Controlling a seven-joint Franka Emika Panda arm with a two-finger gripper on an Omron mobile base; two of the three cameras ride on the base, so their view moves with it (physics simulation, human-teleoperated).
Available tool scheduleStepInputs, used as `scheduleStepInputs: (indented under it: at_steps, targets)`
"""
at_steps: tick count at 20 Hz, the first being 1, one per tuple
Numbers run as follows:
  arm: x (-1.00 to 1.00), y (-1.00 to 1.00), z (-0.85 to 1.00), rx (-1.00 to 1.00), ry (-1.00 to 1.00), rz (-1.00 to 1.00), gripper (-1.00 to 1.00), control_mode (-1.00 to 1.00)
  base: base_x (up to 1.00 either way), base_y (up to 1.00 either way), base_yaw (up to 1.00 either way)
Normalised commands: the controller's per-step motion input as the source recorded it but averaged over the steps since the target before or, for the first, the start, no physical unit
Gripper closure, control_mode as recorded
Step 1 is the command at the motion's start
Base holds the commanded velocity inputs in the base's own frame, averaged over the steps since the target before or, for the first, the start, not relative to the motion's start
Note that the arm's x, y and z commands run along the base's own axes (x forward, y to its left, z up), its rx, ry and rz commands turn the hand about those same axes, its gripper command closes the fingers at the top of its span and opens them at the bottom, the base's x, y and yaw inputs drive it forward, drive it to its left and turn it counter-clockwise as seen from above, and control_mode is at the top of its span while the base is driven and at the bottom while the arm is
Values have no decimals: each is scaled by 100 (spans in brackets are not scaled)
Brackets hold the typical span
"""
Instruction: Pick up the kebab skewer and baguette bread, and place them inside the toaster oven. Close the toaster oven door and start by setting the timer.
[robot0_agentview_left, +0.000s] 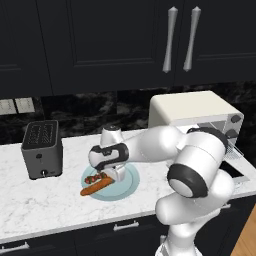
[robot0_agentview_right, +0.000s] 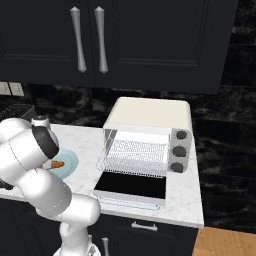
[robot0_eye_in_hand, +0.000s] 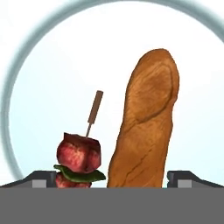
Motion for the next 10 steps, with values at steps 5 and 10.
scheduleStepInputs:
  at_steps: [5, 10]
  targets:
    - [10, 4, -7, 0, 0, 0, -100, -100, 0, 0, 0]
    - [6, 9, -28, 0, -1, -2, -100, -100, 0, 0, 0]
